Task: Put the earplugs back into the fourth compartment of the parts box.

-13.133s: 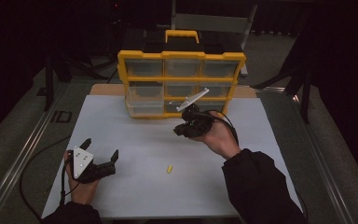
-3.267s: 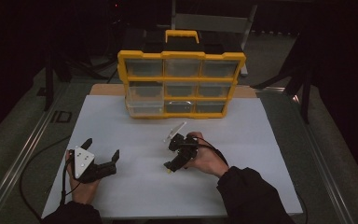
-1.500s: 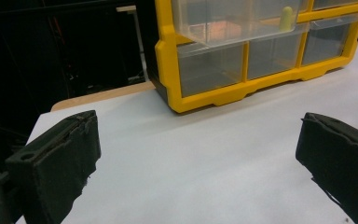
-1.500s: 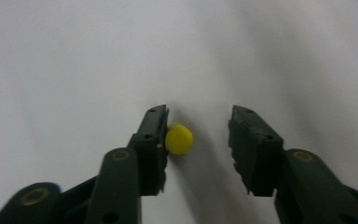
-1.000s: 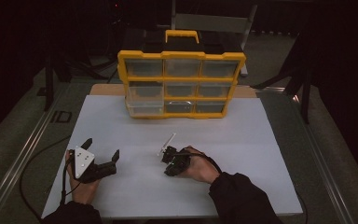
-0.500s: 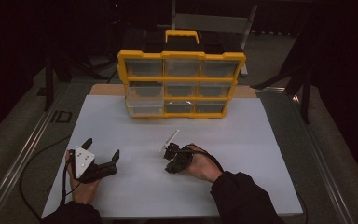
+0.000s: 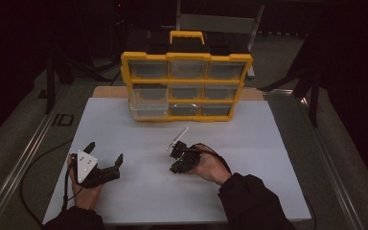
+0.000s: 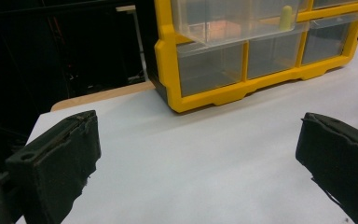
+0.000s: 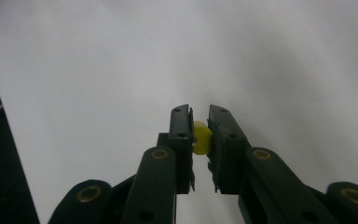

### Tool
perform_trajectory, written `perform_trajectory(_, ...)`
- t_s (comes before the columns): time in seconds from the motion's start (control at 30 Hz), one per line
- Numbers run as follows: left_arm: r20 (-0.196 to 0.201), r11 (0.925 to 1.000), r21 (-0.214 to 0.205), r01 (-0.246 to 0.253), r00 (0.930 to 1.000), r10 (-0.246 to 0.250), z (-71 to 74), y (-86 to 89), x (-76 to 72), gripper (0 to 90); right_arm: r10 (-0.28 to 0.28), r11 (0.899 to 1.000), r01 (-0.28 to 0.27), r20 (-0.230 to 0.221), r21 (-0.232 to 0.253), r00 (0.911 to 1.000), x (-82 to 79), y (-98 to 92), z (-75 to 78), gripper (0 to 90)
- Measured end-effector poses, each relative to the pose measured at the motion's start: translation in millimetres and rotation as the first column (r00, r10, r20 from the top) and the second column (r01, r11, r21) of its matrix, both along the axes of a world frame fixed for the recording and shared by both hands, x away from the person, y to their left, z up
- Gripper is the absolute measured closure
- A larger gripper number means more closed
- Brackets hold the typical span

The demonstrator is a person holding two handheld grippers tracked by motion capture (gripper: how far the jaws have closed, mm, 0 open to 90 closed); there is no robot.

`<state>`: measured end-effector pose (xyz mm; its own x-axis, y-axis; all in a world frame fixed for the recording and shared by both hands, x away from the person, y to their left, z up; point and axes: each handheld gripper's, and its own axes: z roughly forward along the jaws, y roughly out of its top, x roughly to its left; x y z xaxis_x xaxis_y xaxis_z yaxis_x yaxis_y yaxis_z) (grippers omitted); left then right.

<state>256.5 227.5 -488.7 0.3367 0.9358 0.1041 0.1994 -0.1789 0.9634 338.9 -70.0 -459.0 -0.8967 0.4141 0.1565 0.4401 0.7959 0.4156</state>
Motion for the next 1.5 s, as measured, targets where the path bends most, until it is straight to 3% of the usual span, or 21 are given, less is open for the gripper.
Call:
perform_trajectory(0.73,-0.002,1.0000,0.001,0.003,1.0000,-0.003,-0.4,-0.6,0.4,0.7,-0.039,0.999,0.037,0.038,0.035,0.9985,6.3,-8.2,36.9,79.7)
perform_trajectory(1.5,-0.001,1.0000,-0.001,0.002,1.0000,-0.002,-0.3,-0.4,0.3,0.8,-0.063,0.997,0.060,0.062,0.051,0.9961,13.8,-3.9,63.9,79.6)
